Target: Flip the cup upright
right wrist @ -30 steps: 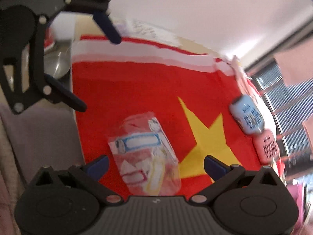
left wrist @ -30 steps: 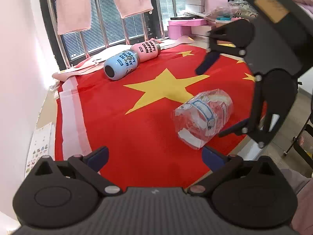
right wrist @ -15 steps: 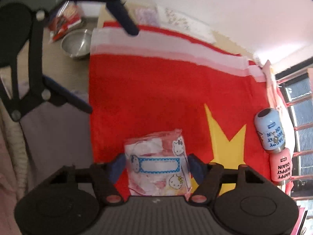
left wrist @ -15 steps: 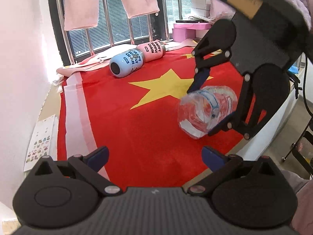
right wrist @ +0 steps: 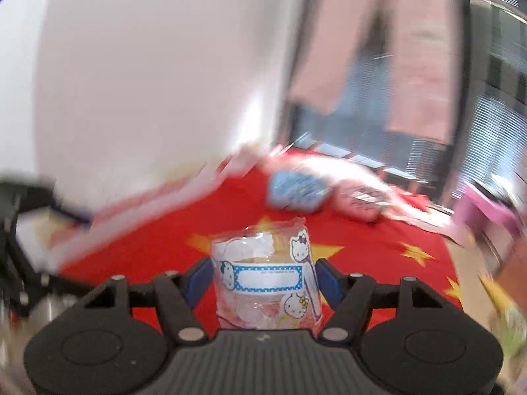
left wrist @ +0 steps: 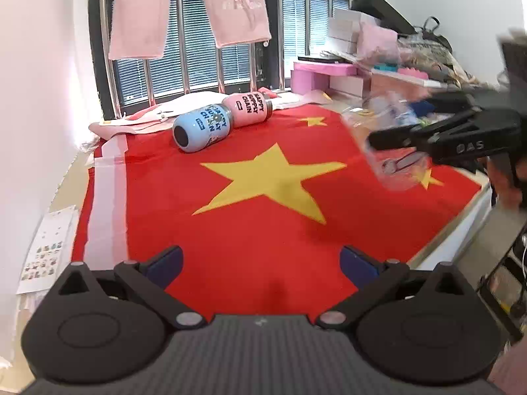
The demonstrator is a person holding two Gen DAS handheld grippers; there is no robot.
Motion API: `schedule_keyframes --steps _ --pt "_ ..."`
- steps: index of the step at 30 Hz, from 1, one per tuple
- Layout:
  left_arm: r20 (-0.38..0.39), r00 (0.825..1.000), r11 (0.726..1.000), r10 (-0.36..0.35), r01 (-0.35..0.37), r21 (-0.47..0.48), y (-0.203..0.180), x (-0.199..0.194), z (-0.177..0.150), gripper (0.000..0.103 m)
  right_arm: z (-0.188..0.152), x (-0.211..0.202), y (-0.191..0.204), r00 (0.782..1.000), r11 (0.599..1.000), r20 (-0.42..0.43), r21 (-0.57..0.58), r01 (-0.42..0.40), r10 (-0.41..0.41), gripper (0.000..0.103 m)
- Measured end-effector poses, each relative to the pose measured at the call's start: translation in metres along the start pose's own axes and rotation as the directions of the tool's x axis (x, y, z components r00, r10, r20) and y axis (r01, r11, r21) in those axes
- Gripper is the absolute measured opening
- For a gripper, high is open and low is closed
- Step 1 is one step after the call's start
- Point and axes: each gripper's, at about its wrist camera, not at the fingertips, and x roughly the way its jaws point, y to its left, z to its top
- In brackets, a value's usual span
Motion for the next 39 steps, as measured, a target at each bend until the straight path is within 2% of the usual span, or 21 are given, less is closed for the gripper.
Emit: schedule_keyframes --steps 4,7,11,14,21,24,26,28,30,34,35,36,37,38,39 --pt "0.009 1.0 0.999 0.004 -0.003 -0.053 -0.01 0.009 0.008 0.103 -0.037 -0.013 -0.033 0.985 0.98 0.106 0.161 0.119 -0.137 0.068" --pt "0.005 1.0 0.997 -0.001 0.001 -0.075 -0.015 0.013 0.011 0.103 -0.056 -0.015 -0.047 0.965 0.958 0.142 0.217 0.188 -0.221 0.068" --pt "0.009 1.0 0.996 0.005 -0.004 -0.085 -0.02 0.017 0.013 0.103 -0.073 -0.012 -0.057 0.941 0.94 0.189 0.256 0.227 -0.279 0.068" --pt "0.016 1.0 0.994 0.02 -0.019 -0.111 -0.024 0.019 0.011 0.103 -0.086 -0.004 -0.059 0.922 0.931 0.238 0.279 0.235 -0.304 0.068" --pt "0.037 0.998 0.979 0.058 -0.05 -0.199 -0.03 0.03 0.003 0.103 -0.109 0.003 -0.049 0.901 0.922 0.29 0.313 0.228 -0.321 0.068" --pt "0.056 0.995 0.976 0.08 -0.067 -0.206 -0.036 0.033 0.0 0.103 -0.12 0.007 -0.04 0.89 0.926 0.313 0.289 0.244 -0.332 0.068" --pt "0.071 0.994 0.979 0.082 -0.067 -0.195 -0.041 0.033 -0.002 0.103 -0.13 0.012 -0.037 0.89 0.928 0.311 0.277 0.25 -0.332 0.069" --pt "0.081 0.993 0.982 0.088 -0.073 -0.174 -0.046 0.033 -0.003 0.103 -0.14 0.012 -0.032 0.876 0.929 0.339 0.262 0.262 -0.343 0.069" --pt "0.081 0.992 0.984 0.093 -0.079 -0.161 -0.05 0.033 -0.004 0.103 -0.144 0.014 -0.031 0.883 0.93 0.326 0.257 0.262 -0.339 0.069" --pt "0.085 0.991 0.982 0.099 -0.084 -0.169 -0.051 0.029 -0.003 0.103 -0.147 0.012 -0.033 0.882 0.929 0.324 0.259 0.266 -0.343 0.069" --pt "0.088 0.991 0.982 0.1 -0.084 -0.17 -0.052 0.028 -0.003 0.103 -0.146 0.011 -0.034 0.885 0.926 0.314 0.268 0.266 -0.345 0.075" --pt "0.096 0.99 0.981 0.103 -0.085 -0.172 -0.052 0.025 -0.002 0.103 -0.144 0.01 -0.036 0.889 0.924 0.301 0.276 0.266 -0.346 0.089" --pt "0.102 0.989 0.981 0.104 -0.086 -0.174 -0.052 0.022 -0.002 0.103 -0.143 0.008 -0.037 0.894 0.922 0.288 0.285 0.263 -0.344 0.096" --pt "0.109 0.989 0.981 0.105 -0.085 -0.174 -0.052 0.02 -0.002 0.103 -0.141 0.005 -0.037 0.896 0.92 0.282 0.293 0.26 -0.343 0.102" --pt "0.116 0.987 0.981 0.107 -0.086 -0.173 -0.053 0.017 -0.001 0.103 -0.14 -0.001 -0.036 0.895 0.92 0.286 0.295 0.259 -0.343 0.103"
